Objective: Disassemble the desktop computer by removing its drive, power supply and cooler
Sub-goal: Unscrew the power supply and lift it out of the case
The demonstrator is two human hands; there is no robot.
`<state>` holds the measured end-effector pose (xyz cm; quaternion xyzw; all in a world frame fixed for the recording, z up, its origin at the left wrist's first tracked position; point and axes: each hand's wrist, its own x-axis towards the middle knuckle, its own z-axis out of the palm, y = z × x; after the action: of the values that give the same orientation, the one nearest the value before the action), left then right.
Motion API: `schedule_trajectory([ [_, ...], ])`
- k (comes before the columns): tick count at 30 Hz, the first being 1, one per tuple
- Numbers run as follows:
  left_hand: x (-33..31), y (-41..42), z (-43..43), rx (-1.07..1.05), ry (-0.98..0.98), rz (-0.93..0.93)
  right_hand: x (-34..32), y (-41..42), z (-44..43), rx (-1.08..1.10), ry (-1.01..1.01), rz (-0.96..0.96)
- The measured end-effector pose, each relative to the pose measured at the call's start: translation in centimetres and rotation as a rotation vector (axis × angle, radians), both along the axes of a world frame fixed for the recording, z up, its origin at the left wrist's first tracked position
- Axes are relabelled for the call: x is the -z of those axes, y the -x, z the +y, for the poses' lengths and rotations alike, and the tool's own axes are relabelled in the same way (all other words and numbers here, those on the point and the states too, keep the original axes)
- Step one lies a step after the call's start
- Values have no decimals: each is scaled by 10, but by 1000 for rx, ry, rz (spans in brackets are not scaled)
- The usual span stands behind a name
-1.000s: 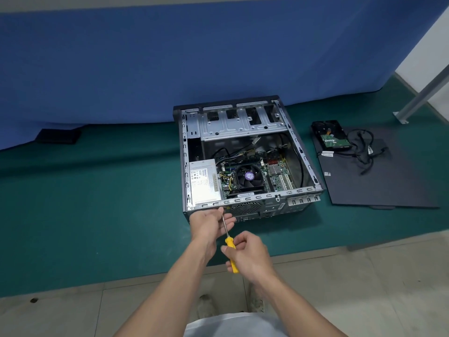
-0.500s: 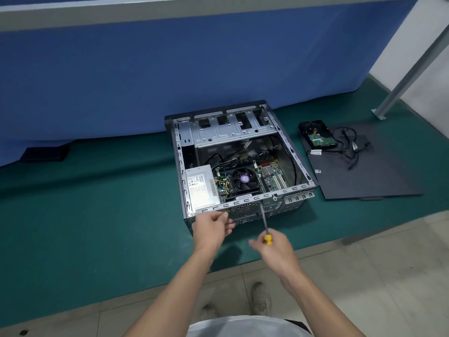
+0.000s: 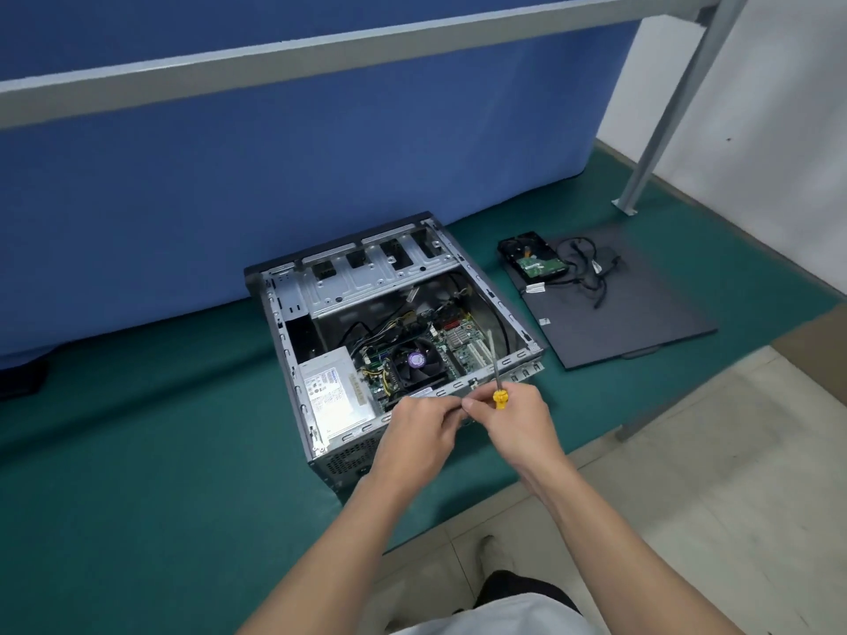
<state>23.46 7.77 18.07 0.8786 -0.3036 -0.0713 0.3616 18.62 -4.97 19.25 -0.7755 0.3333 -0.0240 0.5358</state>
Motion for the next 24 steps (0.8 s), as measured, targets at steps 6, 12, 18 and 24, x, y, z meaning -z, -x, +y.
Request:
schedule_trajectory([
  [6,0,-26,-40,92,21,-68,1,-24,-49,-17,-132,30],
  [12,0,-94,-98,-124,-85,-30,-4,-87,-132,6,9,-93],
  [18,19,-185,-129,-287,-628,229,40,-186,-204,-203,298,83],
  [24,32,-236,-133,-303,-863,296,98,-263,-233,-399,460,173],
])
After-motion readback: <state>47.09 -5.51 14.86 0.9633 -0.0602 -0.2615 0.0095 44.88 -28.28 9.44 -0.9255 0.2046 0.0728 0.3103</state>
